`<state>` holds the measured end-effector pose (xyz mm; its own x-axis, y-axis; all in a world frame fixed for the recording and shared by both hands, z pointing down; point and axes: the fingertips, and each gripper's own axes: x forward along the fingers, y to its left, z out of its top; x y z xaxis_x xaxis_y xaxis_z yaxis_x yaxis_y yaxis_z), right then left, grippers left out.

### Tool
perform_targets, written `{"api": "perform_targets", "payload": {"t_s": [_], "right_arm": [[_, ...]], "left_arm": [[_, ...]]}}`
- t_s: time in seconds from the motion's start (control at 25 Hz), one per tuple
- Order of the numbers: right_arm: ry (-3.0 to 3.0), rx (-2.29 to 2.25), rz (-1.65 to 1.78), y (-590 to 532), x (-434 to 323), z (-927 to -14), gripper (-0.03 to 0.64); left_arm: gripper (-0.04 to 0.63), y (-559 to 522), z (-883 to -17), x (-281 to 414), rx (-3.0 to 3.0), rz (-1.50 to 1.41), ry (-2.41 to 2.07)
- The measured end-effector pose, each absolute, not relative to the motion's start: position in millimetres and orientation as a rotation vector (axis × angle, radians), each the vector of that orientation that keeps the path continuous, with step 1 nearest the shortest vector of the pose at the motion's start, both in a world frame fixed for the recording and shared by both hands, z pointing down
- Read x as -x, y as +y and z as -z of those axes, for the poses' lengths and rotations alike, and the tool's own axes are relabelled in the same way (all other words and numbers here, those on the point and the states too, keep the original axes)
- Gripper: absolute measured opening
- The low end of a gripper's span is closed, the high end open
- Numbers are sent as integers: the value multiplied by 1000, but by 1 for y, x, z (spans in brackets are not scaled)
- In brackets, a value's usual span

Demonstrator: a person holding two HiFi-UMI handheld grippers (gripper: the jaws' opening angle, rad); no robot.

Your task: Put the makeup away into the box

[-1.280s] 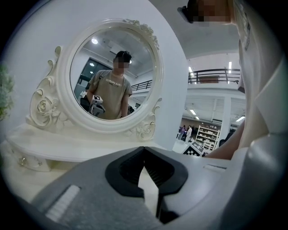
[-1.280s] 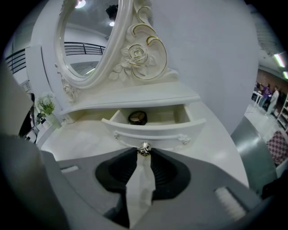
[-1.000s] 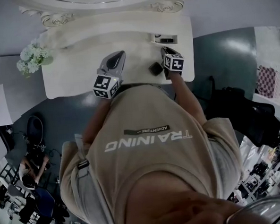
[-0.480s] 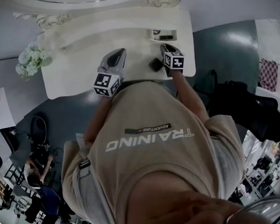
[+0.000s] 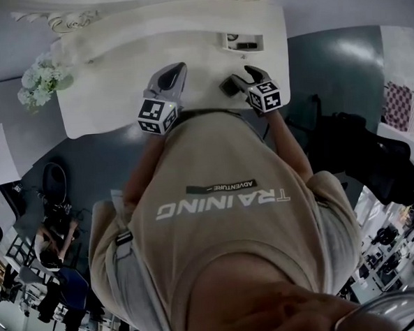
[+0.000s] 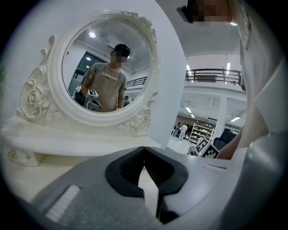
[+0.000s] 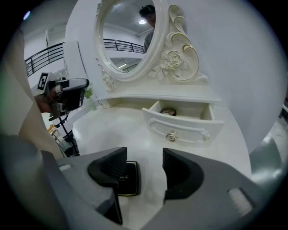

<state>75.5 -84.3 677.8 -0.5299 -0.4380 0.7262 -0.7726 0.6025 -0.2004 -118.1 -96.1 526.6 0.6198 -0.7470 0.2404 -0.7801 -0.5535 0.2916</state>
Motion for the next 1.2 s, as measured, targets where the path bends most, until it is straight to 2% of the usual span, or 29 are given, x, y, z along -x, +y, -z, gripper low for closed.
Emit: {"api": "perform_targets", "payload": {"t_s": [0.16,0.28,0.72,1.2], "right_arm": [[-2184,-846,-698,-60,-69,-685,297],[-2177,-785,-681,-47,-65,-689,311],[-2132,-676,-527,-25,-52,-707,313],[-2122,-687,-561,-30,-51,-714,300]], "left_arm": [[6,-100,-533,110,-2494,-144,-1182],[6,-103,-538,101,-2512,-168,-1142],[7,-114,-546,79,-2555,-213,-1070],[6,-115,-545,87,-2550,-229,-1082]]}}
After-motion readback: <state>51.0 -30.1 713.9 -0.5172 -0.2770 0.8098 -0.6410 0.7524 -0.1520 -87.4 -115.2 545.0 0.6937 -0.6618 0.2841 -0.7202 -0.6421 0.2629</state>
